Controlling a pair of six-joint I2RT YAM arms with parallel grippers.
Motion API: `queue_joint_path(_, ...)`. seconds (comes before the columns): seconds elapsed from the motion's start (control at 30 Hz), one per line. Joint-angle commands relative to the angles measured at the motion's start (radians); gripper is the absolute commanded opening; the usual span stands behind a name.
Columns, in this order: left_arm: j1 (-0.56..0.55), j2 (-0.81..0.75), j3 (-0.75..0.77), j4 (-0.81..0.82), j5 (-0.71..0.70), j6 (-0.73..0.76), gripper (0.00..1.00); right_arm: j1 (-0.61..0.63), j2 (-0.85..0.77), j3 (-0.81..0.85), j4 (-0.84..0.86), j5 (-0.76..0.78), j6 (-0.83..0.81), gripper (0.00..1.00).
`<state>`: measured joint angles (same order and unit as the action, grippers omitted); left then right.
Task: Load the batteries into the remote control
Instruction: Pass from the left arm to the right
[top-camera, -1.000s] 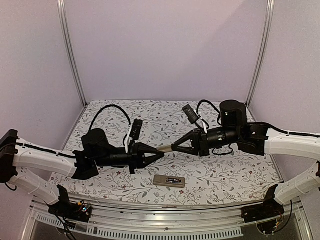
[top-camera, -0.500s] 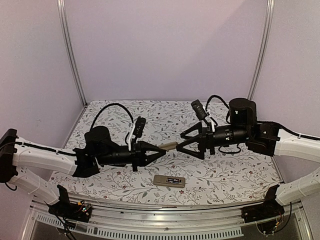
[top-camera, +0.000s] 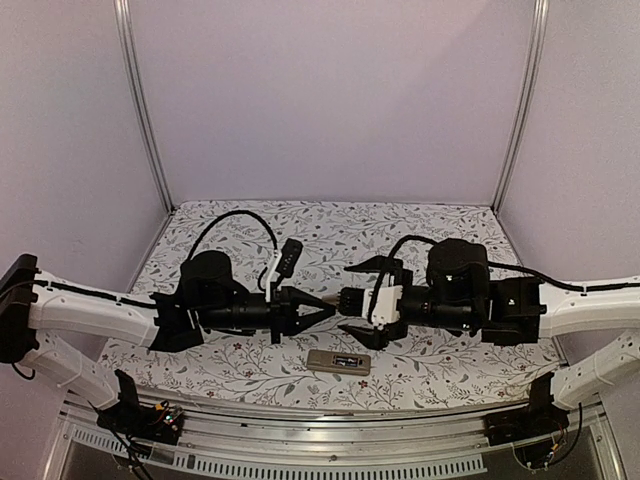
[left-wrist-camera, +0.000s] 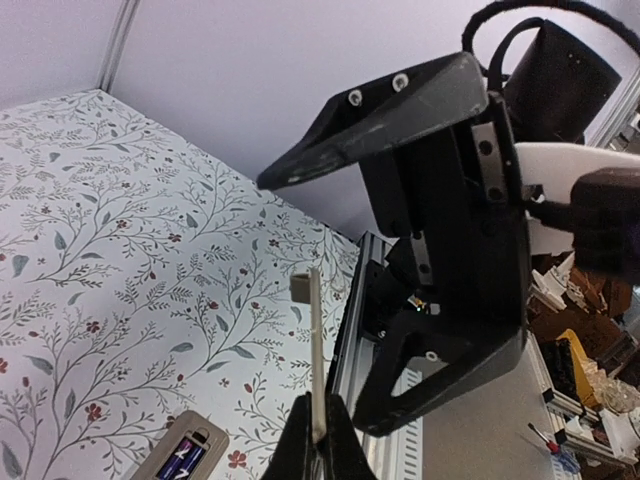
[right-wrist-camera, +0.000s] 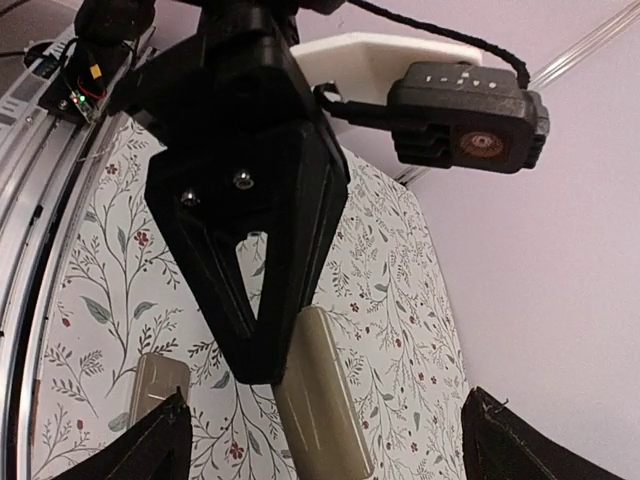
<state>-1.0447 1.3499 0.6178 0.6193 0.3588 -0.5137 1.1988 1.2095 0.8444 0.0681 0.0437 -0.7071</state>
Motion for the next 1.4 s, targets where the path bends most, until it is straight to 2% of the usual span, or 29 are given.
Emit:
queue_joint_path(0.0,0.004,0.014,0.027,-0.024,0.017,-0.002,0.00,0.014,0.049,0.038,0.016,0.160,-0.275,0.88)
queue_joint_path(0.2,0.004,0.021,0.032,-0.030,0.016,-0.002,0.00,0.019,0.061,0.035,0.009,0.160,-0.297,0.59)
queue_joint_path(0.27,0.005,0.027,0.036,-0.031,0.019,-0.002,0.00,0.024,0.058,0.033,0.010,0.161,-0.292,0.53)
queue_joint_path(0.37,0.005,0.033,0.044,-0.037,0.022,-0.003,0.00,0.033,0.060,0.032,0.012,0.166,-0.290,0.50)
queue_joint_path(0.6,0.006,0.038,0.050,-0.043,0.023,-0.004,0.00,0.037,0.070,0.029,0.010,0.190,-0.295,0.36)
queue_joint_path(0.77,0.005,0.046,0.054,-0.043,0.030,-0.006,0.00,0.036,0.077,0.022,0.007,0.214,-0.296,0.32)
queue_joint_path(1.07,0.007,0.058,0.058,-0.043,0.035,-0.009,0.00,0.036,0.071,0.018,0.008,0.207,-0.282,0.17)
queue_joint_path(1.2,0.008,0.059,0.059,-0.044,0.039,-0.004,0.00,0.036,0.062,0.012,0.003,0.192,-0.256,0.15)
queue_joint_path(1.23,0.008,0.060,0.061,-0.048,0.042,-0.001,0.12,0.036,0.058,0.012,-0.001,0.188,-0.246,0.14)
queue_joint_path(1.3,0.013,0.058,0.065,-0.066,0.047,0.011,0.51,0.036,0.055,0.013,-0.016,0.191,-0.211,0.11)
queue_joint_path(1.33,0.017,0.052,0.067,-0.079,0.044,0.023,0.63,0.037,0.055,0.013,-0.029,0.193,-0.190,0.10)
queue_joint_path(1.37,0.019,0.043,0.069,-0.095,0.037,0.038,0.72,0.035,0.053,0.014,-0.049,0.192,-0.171,0.10)
